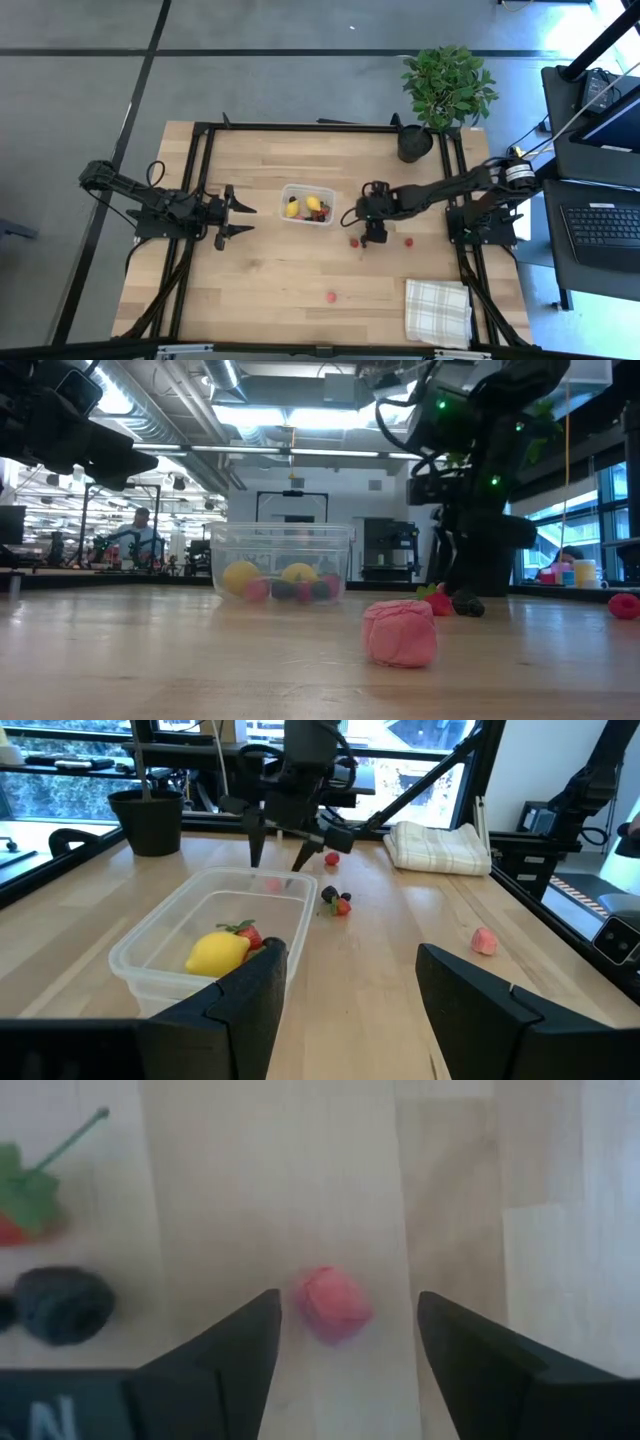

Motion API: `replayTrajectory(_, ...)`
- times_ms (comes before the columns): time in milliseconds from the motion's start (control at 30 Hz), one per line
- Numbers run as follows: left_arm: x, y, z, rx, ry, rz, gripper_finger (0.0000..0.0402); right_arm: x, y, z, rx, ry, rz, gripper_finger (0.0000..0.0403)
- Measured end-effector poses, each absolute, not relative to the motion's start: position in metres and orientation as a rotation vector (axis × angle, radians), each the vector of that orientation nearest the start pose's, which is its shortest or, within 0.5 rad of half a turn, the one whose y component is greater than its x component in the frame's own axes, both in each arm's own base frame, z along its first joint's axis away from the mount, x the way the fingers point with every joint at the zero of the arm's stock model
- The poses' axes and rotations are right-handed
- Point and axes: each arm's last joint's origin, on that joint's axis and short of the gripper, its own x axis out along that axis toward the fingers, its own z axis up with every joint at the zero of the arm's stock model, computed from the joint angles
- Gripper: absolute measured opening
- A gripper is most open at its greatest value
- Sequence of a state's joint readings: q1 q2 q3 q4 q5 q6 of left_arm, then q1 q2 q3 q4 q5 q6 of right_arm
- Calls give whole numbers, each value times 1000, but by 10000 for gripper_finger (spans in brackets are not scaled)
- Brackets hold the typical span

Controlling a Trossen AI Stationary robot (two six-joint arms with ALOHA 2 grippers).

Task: Pick and placing Produce into tupperware
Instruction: Put the top apricot into the transparent bin

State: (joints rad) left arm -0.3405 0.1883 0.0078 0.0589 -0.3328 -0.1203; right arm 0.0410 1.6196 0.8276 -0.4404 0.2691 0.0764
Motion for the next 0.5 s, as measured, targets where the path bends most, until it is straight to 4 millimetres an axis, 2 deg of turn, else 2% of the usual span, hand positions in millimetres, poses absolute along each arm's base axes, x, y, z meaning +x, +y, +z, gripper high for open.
replayTrajectory(500,104,-27,156,-80,115,-1,218,282,-3,139,-74,1225,-215,158)
